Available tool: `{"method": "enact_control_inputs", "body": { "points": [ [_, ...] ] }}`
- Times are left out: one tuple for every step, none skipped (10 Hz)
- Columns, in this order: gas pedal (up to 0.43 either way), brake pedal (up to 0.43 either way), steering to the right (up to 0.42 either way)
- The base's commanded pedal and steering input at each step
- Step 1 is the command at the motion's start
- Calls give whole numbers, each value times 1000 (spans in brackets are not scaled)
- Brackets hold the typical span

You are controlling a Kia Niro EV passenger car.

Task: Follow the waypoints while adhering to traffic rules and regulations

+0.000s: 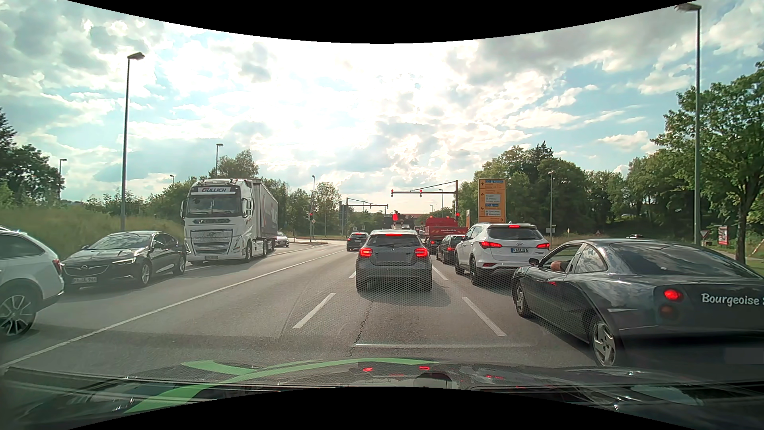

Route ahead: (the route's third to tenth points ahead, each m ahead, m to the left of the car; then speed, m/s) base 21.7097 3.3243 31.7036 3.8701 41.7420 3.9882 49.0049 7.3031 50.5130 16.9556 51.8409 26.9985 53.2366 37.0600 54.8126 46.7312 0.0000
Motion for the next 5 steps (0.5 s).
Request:
{"method": "enact_control_inputs", "body": {
  "points": [
    [0, 555, -8],
    [0, 555, -8],
    [0, 555, -8],
    [0, 555, -8],
    [0, 555, -8]
  ]
}}
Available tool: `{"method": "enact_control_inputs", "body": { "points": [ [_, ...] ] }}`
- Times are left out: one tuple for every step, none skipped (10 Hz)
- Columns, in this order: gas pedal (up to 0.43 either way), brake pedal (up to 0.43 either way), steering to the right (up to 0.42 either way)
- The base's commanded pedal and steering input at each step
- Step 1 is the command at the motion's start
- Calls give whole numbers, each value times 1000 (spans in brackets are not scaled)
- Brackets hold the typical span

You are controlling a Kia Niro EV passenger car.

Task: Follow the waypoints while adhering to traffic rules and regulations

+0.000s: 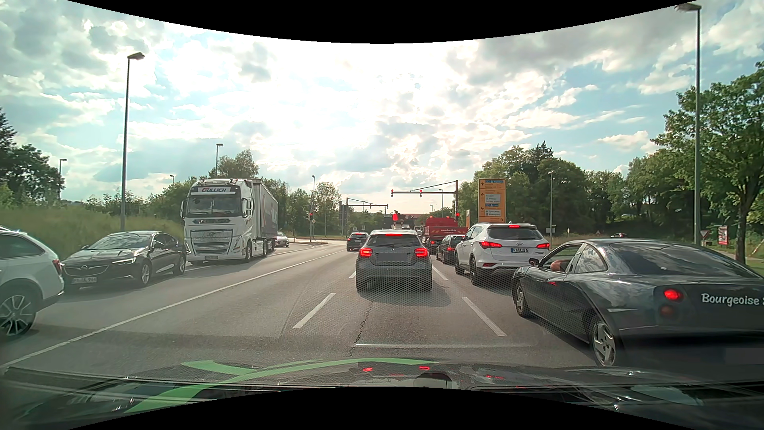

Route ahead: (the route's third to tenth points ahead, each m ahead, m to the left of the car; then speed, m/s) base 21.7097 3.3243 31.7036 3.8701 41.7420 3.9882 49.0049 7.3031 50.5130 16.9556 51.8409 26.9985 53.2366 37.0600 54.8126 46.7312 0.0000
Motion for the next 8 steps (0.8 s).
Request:
{"method": "enact_control_inputs", "body": {
  "points": [
    [0, 555, -8],
    [0, 555, -8],
    [0, 555, -8],
    [0, 555, -8],
    [0, 555, -8],
    [0, 555, -8],
    [0, 555, -8],
    [0, 555, -8]
  ]
}}
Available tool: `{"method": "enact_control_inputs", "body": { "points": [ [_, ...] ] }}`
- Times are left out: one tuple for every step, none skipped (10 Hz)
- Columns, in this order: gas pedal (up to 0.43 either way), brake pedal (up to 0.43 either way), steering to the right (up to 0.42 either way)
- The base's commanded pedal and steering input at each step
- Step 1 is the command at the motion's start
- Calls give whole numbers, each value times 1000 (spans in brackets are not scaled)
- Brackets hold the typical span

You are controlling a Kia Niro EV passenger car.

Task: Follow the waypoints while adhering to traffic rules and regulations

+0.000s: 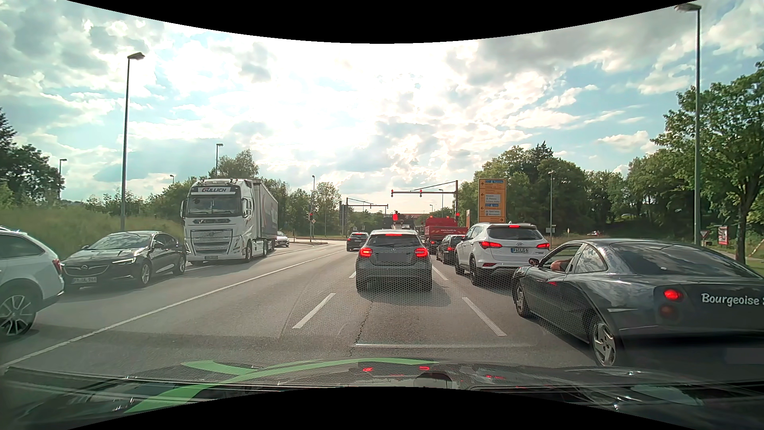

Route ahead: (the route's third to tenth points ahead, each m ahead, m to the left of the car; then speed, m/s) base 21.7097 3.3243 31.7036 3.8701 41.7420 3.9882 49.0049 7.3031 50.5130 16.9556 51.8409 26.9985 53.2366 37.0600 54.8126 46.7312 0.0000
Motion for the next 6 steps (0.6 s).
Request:
{"method": "enact_control_inputs", "body": {
  "points": [
    [0, 555, -8],
    [0, 555, -8],
    [0, 555, -8],
    [0, 555, -8],
    [0, 555, -8],
    [0, 555, -8]
  ]
}}
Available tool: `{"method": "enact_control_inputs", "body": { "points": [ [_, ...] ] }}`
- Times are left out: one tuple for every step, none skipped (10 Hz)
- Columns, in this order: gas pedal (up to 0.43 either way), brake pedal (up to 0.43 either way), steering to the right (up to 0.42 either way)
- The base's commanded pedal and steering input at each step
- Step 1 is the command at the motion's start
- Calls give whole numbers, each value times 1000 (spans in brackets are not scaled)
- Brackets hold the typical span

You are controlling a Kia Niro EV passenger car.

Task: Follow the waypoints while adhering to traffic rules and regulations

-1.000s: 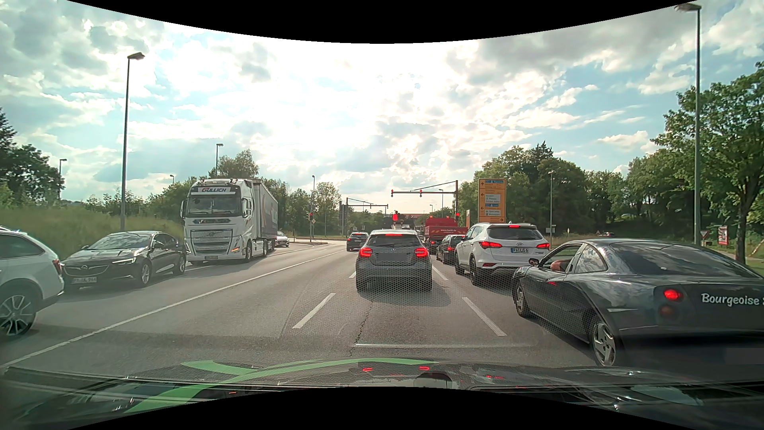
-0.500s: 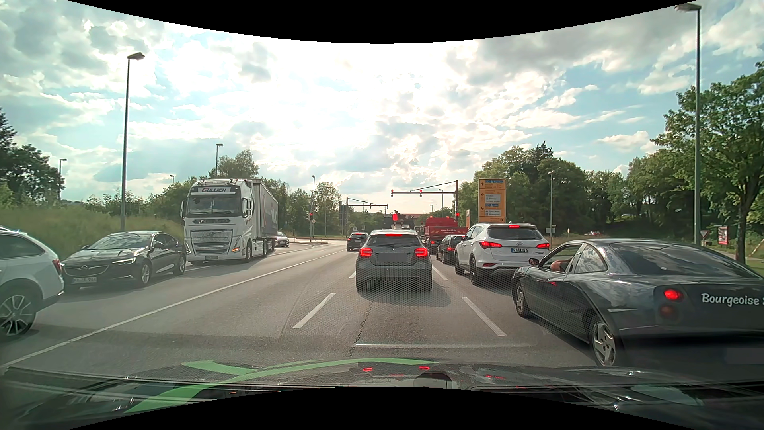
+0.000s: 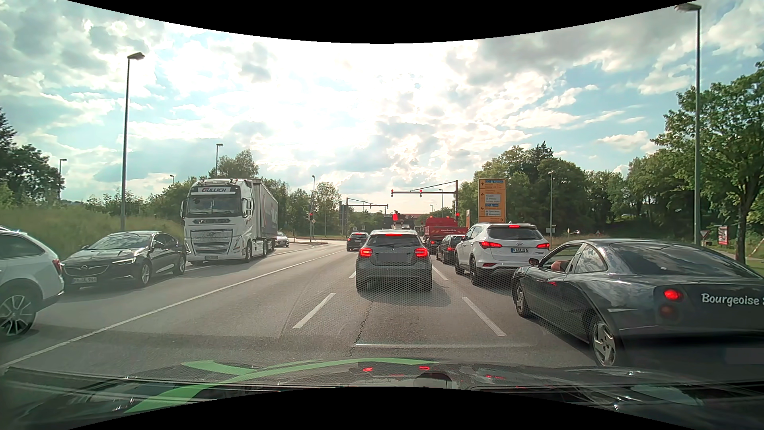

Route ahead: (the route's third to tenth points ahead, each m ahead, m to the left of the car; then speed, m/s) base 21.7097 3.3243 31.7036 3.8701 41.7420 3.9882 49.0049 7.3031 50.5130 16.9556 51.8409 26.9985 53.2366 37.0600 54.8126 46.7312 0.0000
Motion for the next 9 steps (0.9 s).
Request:
{"method": "enact_control_inputs", "body": {
  "points": [
    [0, 555, -8],
    [0, 561, -8],
    [0, 561, -8],
    [0, 561, -8],
    [0, 561, -8],
    [0, 561, -8],
    [0, 555, -8],
    [0, 555, -8],
    [0, 561, -8]
  ]
}}
